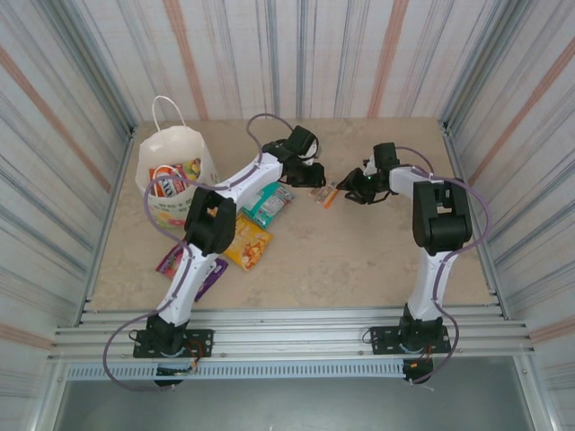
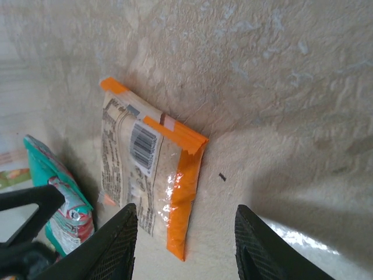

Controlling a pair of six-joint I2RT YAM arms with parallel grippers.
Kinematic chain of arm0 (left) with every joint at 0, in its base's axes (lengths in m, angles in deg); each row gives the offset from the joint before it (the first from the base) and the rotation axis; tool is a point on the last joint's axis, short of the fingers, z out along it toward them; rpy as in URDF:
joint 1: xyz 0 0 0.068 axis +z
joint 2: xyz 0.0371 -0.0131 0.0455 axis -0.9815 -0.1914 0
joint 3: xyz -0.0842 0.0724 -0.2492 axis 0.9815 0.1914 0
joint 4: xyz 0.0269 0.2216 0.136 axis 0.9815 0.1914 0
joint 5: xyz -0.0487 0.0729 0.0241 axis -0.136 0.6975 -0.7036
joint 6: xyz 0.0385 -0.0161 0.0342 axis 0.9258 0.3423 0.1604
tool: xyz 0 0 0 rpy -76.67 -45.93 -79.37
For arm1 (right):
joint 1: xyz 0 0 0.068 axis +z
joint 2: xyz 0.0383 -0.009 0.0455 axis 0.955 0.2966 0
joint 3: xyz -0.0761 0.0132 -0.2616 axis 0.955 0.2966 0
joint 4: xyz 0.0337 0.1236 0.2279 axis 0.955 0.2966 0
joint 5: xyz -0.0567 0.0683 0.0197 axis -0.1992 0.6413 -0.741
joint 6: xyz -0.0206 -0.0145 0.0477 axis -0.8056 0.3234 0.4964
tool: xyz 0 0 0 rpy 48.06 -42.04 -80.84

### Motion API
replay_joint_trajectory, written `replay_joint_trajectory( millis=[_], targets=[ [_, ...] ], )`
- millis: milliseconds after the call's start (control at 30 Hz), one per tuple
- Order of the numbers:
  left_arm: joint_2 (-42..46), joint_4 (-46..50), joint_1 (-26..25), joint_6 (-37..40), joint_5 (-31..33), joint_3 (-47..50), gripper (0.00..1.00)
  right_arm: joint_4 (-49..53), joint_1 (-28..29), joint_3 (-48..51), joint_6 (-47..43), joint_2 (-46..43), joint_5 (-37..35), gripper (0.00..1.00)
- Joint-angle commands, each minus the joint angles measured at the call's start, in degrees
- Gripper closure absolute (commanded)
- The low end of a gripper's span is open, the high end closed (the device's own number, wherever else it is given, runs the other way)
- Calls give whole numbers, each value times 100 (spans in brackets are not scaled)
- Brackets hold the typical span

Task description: Place the snacks into the paper bag

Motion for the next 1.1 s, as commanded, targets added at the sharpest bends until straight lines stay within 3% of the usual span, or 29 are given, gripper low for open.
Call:
replay_joint_trajectory(
  millis=[0,100,400,867,1067],
  targets=[
    [-69,-415,-51,-428,36,39,44,2,-11,-213,117,207,155,54],
    [-187,-489,-23,-429,260,14,45,16,-11,-293,122,310,182,54],
    [-615,-532,113,-859,-269,-119,50,90,21,-508,132,493,243,59],
    [-457,-1228,211,-1293,-970,614,60,131,108,-747,186,851,439,78],
    [-439,-1481,268,-1493,-1271,742,65,58,173,-812,249,987,511,82]
  ],
)
